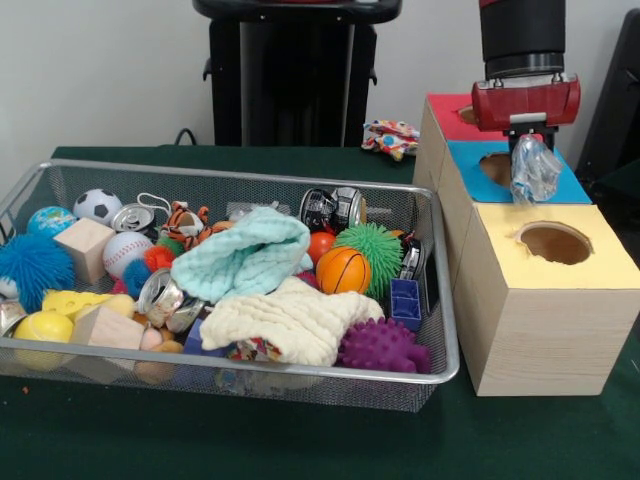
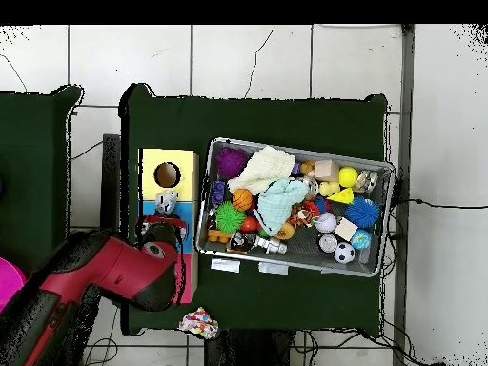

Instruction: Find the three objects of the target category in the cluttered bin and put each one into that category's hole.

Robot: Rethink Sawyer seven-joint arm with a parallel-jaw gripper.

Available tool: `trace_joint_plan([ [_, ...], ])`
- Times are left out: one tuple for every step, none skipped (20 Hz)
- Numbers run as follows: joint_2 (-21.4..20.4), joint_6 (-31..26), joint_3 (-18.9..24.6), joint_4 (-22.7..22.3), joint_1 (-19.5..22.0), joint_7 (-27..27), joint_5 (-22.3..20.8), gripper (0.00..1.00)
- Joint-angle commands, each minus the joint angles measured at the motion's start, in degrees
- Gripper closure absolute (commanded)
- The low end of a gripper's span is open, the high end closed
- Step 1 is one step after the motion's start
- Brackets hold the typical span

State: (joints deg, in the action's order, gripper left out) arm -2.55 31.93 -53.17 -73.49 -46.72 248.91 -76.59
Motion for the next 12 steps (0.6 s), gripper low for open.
trace_joint_plan([
  [1.5, 1.5, 11.7, -5.4, 1.8, 23.7, -1.2, 1.00],
  [1.7, 2.3, 11.3, -5.9, 1.6, 23.8, -1.2, 1.00],
  [1.9, 3.1, 10.9, -6.4, 1.4, 24.0, -1.2, 1.00],
  [1.4, 3.9, 11.3, -7.4, 1.4, 24.2, -1.4, 1.00],
  [1.2, 4.6, 11.6, -8.3, 1.3, 24.4, -1.6, 1.00],
  [1.1, 5.1, 11.6, -9.4, 1.1, 24.5, -1.7, 1.00],
  [0.7, 5.0, 12.2, -10.3, 1.1, 24.6, -1.9, 1.00],
  [0.5, 4.7, 12.4, -10.8, 1.1, 24.6, -2.0, 1.00],
  [0.6, 4.1, 12.6, -11.2, 0.9, 24.6, -2.1, 1.00],
  [0.8, 4.0, 12.5, -11.4, 0.7, 24.6, -2.2, 1.00],
  [0.9, 3.9, 12.5, -11.6, 0.6, 24.7, -2.2, 1.00],
  [1.1, 4.1, 12.2, -11.7, 0.4, 24.8, -2.1, 1.00],
])
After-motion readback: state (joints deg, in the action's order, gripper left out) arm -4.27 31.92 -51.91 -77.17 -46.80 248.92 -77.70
